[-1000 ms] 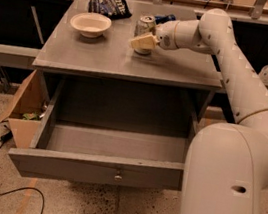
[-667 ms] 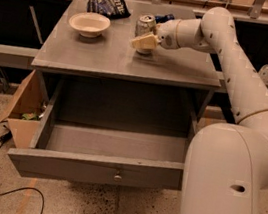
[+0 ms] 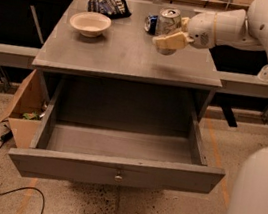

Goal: Place 7up can into top drawer

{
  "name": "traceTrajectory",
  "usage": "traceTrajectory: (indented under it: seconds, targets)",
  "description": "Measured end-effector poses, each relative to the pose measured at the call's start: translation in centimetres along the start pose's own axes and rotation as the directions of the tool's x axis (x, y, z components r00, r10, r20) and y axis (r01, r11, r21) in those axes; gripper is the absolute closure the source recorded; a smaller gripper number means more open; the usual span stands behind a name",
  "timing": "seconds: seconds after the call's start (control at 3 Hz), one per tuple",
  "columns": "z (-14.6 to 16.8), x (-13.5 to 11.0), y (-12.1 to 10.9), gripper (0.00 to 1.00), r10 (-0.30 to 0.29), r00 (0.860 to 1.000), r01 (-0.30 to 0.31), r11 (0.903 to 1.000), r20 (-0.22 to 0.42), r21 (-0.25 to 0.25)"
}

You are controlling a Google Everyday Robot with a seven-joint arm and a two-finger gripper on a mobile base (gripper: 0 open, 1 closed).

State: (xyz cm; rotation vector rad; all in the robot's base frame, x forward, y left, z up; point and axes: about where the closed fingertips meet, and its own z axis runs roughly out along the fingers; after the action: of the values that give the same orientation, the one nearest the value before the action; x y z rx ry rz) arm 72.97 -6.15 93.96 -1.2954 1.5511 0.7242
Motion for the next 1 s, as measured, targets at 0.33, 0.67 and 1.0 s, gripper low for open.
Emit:
traceTrajectory:
  seconds: [0.33, 0.67, 1.0]
  targets:
    - [-2.5, 1.3, 5.9, 1.0, 0.02, 1.0, -0.018, 0.995, 0.024, -0.098]
    - [-3.9, 2.7, 11.2, 1.0, 0.076, 0.996, -0.067, 0.9858, 0.051, -0.154]
    - [-3.6, 5.8, 14.9, 1.0, 0.15, 0.988, -0.143, 0.9757, 0.027, -0.166]
